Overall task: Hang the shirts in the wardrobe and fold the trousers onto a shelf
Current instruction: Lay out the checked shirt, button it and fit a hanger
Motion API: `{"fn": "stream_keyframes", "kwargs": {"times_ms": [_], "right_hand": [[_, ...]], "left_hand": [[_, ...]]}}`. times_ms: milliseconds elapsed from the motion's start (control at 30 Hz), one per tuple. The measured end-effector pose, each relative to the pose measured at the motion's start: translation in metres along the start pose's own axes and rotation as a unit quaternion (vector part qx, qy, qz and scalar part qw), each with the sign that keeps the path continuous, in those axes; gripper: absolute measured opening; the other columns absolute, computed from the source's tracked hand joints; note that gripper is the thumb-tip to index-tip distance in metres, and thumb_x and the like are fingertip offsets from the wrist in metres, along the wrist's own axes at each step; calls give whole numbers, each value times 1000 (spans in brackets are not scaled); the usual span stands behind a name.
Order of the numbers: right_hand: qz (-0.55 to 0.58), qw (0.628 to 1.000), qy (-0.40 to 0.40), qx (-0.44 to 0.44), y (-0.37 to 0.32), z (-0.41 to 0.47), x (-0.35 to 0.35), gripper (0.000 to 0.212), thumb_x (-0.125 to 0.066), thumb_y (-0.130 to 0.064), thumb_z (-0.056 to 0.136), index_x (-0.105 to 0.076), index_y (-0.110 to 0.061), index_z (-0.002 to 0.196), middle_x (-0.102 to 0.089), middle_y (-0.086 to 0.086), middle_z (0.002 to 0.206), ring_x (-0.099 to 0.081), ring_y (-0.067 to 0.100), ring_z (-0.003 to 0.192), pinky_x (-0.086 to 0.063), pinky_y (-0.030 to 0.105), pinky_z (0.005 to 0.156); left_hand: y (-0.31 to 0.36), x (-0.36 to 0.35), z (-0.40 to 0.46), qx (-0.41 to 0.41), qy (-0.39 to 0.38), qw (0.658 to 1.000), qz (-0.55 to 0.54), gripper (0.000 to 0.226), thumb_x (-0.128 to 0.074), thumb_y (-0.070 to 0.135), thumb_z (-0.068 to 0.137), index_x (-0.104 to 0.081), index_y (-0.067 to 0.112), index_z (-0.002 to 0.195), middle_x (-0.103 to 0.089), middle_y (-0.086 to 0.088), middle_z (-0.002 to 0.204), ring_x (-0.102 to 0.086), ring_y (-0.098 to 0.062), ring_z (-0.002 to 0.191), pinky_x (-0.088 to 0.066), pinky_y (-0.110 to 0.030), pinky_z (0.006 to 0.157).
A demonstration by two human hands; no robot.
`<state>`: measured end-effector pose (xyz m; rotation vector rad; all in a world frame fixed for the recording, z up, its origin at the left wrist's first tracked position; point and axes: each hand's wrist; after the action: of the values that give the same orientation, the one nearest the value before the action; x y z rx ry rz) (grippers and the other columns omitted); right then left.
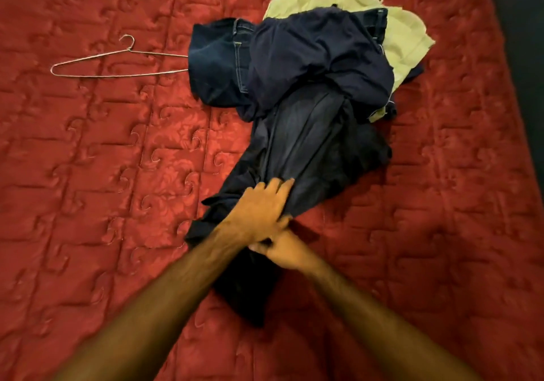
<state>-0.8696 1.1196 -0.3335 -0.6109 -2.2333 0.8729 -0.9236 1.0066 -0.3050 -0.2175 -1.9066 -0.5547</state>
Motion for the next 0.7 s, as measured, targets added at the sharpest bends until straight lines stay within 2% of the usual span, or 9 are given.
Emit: {"fn": "stream_keyframes", "kwargs": {"times_ms": [67, 167, 267, 333, 367, 433, 500, 633, 700], "right_hand": [[-20, 996, -83, 6, 3, -3, 23, 10, -71, -14, 89, -65, -12, 97, -67, 3, 92, -62, 9, 84, -48, 21, 82], [98, 990, -95, -47, 28, -3, 60, 19, -60, 15, 87, -61, 11, 106, -59, -1, 81, -59, -9, 67, -50, 12, 73], [114, 961, 240, -80, 36, -6, 91, 34, -60, 12, 79, -59, 11, 114, -61, 7, 98, -64, 11, 89, -55, 34, 87], [-61, 898, 435, 20, 22, -7, 102, 60, -71, -17, 69, -55, -5, 126, -50, 9, 126, -51, 24, 118, -40, 46, 105], [-151, 874, 458, 56, 8, -4, 108, 76, -69, -30, 65, -50, -13, 136, -43, 8, 139, -42, 26, 131, -32, 46, 111], [-286, 864, 396, 119, -27, 14, 112, 87, -61, -38, 61, -44, -25, 145, -37, 2, 151, -32, 27, 143, -21, 49, 117], [-314, 890, 251, 215, -62, 45, 100, 71, -54, -29, 61, -60, -21, 132, -59, 5, 135, -51, 29, 131, -28, 50, 113], [-204, 966, 20, 156, -152, 90, 44, 39, -52, -27, 83, -65, -22, 119, -70, 4, 117, -63, 27, 110, -50, 43, 91], [-84, 984, -34, 155, -195, 109, 17, 25, -58, -18, 96, -65, -12, 120, -70, 6, 114, -63, 18, 101, -51, 36, 86]], "left_hand": [[-1, -6, 9, 73, 40, 995, -49, 73, -56, 19, 87, -26, 8, 153, -42, -17, 133, -59, -44, 105, -49, -52, 82], [-17, -5, 16, 113, 45, 981, -150, 52, -53, 9, 86, -41, 4, 137, -52, -22, 125, -59, -47, 105, -47, -53, 84], [-41, 20, 7, 58, 97, 948, -296, 36, -46, 13, 81, -59, 7, 114, -68, -15, 103, -66, -32, 96, -49, -43, 82], [-64, 40, -13, 37, 82, 907, -413, 36, -42, 13, 76, -67, 6, 100, -70, -6, 93, -65, -20, 87, -49, -38, 79], [-76, 43, -28, 48, 52, 884, -462, 34, -42, 11, 73, -67, 1, 94, -68, -5, 88, -62, -18, 82, -48, -37, 74], [-98, 45, -69, 94, -13, 838, -538, 32, -43, 7, 68, -58, -16, 84, -57, -8, 78, -52, -16, 69, -39, -35, 64], [-130, 39, -117, 161, 19, 787, -596, 28, -44, 7, 63, -56, -12, 79, -55, -6, 70, -51, -11, 60, -36, -30, 58], [-193, 45, -176, 280, 201, 565, -750, 30, -51, 15, 66, -77, 14, 81, -74, 1, 74, -67, -18, 70, -55, -21, 61], [-222, 46, -188, 273, 270, 505, -773, 36, -44, 13, 81, -79, 20, 78, -75, 1, 81, -71, -15, 75, -57, -21, 69]]}}
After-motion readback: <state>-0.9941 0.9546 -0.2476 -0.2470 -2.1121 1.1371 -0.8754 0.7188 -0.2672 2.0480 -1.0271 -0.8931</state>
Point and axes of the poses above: each hand's wrist, its own z-axis towards the middle knuckle, its own x-axis out of the back of the hand, y = z × x
